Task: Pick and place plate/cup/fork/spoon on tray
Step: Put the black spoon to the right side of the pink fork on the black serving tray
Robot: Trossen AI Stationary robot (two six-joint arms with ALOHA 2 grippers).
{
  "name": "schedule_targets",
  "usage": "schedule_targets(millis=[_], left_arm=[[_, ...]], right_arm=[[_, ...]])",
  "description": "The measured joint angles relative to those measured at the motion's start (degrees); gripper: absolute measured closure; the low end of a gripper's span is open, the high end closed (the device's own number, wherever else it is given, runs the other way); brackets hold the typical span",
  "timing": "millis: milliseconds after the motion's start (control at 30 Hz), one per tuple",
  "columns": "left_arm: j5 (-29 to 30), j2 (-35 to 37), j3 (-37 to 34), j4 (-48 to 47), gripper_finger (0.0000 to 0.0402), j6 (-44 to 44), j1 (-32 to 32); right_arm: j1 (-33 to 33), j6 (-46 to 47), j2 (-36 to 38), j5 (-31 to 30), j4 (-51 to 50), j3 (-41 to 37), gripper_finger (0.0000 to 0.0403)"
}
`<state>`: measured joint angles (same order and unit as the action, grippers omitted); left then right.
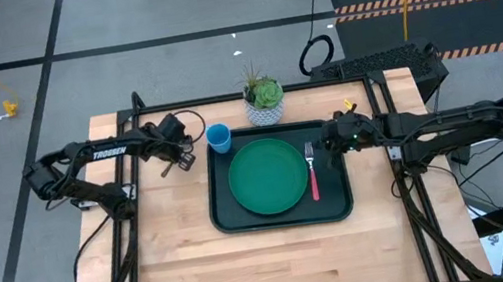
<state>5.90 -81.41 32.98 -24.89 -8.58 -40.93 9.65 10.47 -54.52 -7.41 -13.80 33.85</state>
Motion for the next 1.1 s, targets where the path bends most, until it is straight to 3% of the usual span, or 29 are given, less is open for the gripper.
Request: schedule_targets(millis=[200,467,833,1100], left_arm=[[1.16,1.58,1.08,-2.22,0.0389,-1.08,0.69],[6.65,13.70,3.16,-8.58,0.0393,-5.71,3.93],[1.06,36.06,3.32,-8.02,0.0396,-13.57,17.01],[2.57,42.45,3.34,8.90,0.0395,-13.41,31.98]], right_arm=[[-0.02,10.48,0.00,0.16,15.22,-3.53,0.0403],[-0.02,16.30,0.00,0.09,36.09,-10.65,0.0403],[-4.03,18.79,-4.18,-4.50,43.99,-10.88,0.0403],[-8.88,13.22,-10.50,-7.14,44.92,-4.43,0.0403]])
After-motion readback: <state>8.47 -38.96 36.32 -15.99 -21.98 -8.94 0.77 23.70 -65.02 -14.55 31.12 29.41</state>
